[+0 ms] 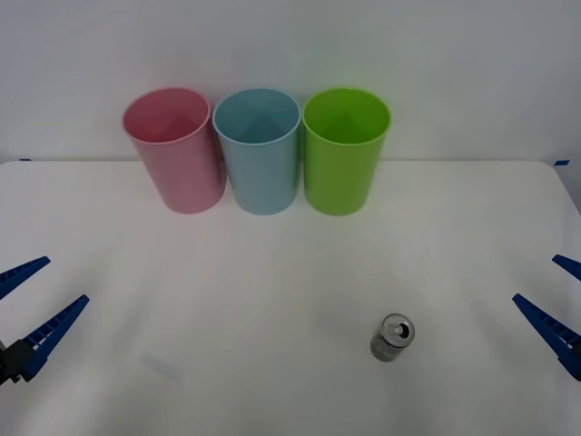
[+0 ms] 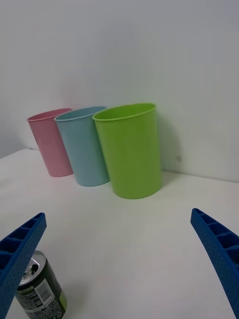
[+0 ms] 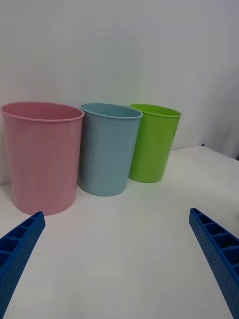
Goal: Grasp the object on the table and drop it into the matching bin: aluminum can to the light blue bin, PET bottle to the pink bin.
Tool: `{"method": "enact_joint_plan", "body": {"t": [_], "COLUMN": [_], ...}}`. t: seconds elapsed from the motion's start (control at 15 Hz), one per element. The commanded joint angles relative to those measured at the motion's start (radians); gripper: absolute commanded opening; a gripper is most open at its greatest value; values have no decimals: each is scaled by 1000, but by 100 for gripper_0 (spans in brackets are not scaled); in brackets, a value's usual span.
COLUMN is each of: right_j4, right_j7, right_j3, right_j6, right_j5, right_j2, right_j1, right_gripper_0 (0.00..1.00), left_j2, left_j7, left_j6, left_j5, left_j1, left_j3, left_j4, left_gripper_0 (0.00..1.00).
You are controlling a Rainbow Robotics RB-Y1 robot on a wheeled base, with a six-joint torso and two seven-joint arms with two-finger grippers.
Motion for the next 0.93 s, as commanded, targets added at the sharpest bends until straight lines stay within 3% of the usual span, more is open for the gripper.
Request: {"method": "enact_joint_plan", "body": {"t": [0.07,0.67,0.93], "right_j4": [4,9,121], "right_j7": [-2,29,72], "right_j3": [5,70,71], "right_j6": [-4,-32,-133], "right_j5": [-3,-18,17], "right_j2": [9,-83,-91], "right_j1": [4,94,64], "right_gripper_0": [100,100,100], "left_j2": [0,0,0], "left_j7": [0,0,0], "left_j6": [0,0,0], "left_j5": [0,0,0], "left_j1": [0,0,0], "left_j3": [0,0,0], "left_j4": [0,0,0], "left_gripper_0": [100,100,100]}}
